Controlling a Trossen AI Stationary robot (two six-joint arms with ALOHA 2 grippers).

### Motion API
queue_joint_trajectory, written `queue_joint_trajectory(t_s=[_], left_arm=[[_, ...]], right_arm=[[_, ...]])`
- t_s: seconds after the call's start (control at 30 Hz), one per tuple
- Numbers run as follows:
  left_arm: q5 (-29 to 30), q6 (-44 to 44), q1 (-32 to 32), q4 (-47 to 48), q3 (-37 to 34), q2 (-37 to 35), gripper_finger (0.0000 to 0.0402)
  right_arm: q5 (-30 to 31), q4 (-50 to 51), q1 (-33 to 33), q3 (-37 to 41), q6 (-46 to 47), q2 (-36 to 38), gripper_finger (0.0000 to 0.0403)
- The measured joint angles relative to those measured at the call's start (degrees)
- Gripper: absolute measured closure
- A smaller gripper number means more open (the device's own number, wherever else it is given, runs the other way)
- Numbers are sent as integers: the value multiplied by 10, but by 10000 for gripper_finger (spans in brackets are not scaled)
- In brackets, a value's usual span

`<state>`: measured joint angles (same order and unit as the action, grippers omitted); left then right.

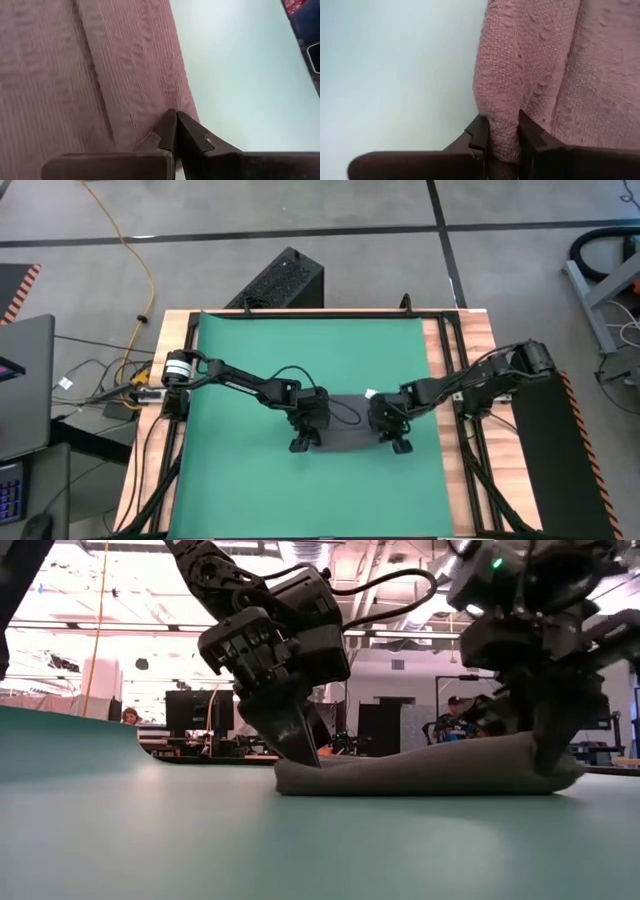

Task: Roll towel
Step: Roll the gray towel

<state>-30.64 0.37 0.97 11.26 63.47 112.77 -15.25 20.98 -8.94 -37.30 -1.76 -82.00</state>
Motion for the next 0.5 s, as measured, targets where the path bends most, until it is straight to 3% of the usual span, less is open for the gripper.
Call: queue_joint_trajectory(t_s=[0.1,0.37,0.5], left_arm=[[-2,-1,0,0,0,0,401],[-19,-17,1,-10,-1,0,401],[-22,-11,7,-8,-2,0,402]], right_arm=[[-79,9,36,1,5,0,336],[-203,24,121,12,2,0,336],[-222,45,152,20,-5,0,336]])
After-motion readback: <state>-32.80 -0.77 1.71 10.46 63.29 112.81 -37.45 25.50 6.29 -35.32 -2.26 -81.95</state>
